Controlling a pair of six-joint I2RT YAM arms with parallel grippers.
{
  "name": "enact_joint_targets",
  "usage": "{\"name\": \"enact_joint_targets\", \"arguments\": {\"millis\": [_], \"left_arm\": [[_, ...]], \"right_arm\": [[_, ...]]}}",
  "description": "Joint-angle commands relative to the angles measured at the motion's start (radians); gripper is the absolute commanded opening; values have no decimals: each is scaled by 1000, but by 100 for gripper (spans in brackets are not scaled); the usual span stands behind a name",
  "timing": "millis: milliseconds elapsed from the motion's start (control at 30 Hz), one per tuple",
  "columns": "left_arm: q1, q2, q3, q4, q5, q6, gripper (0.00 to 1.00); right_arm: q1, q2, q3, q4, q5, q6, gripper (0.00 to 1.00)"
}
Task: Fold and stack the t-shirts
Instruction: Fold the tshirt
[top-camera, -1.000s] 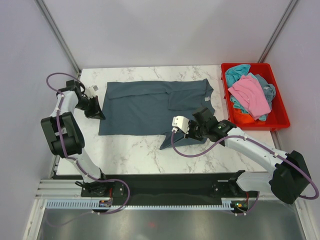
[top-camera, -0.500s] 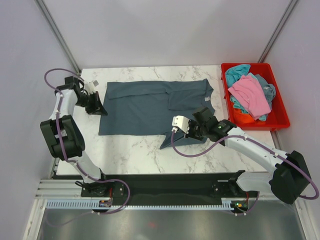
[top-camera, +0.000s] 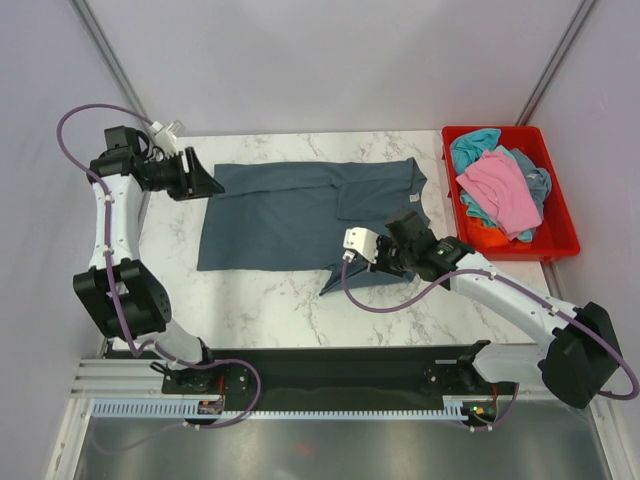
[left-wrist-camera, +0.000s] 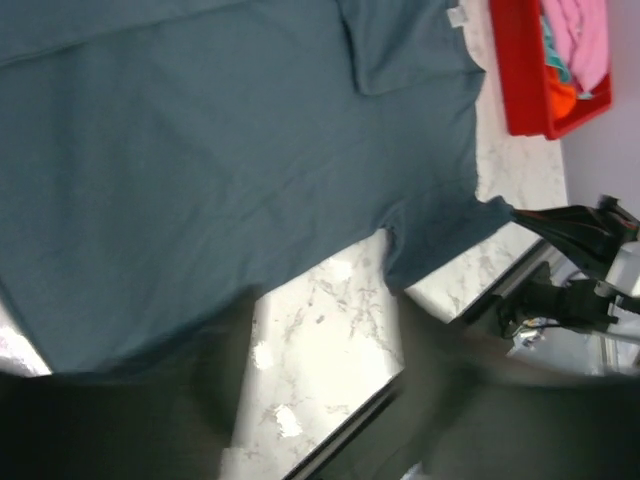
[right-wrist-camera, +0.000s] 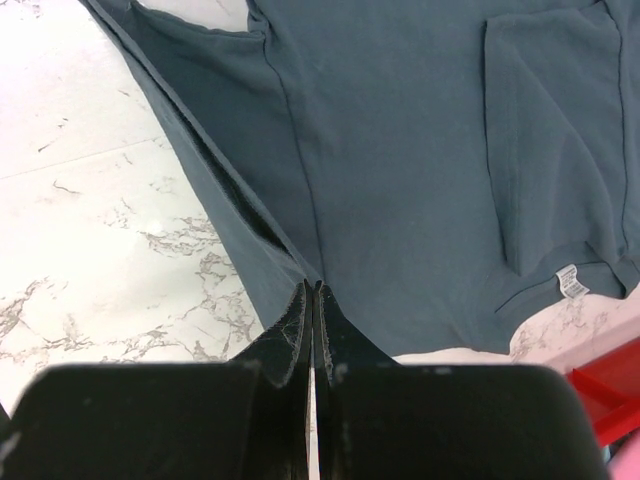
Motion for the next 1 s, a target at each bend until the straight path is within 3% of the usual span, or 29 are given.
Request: {"name": "enact_joint_targets", "arguments": {"millis": [0, 33, 400, 433, 467, 500, 767, 967], "left_arm": [[-4, -10, 26, -14, 125, -43, 17], [-1, -13, 22, -12, 119, -53, 2], [-1, -33, 2, 20, 114, -74, 2], [-1, -35, 0, 20, 110, -73, 6], [-1, -36, -1, 21, 102, -76, 33], [-1, -38, -7, 21, 66, -86, 99], [-1, -47, -75, -17, -2, 5, 100], [-1, -26, -242, -5, -200, 61, 99]], "right_arm": [[-7, -25, 33, 13, 11, -9, 0], [-4, -27, 33, 13, 11, -11, 0], [-7, -68, 4, 17, 11, -15, 0], [-8, -70, 1, 17, 13, -15, 0], [-9, -71, 0, 17, 14, -14, 0], [-12, -74, -2, 16, 16, -14, 0], [-18, -80, -4, 17, 11, -12, 0], [-18, -71, -11, 20, -7, -2, 0]]}}
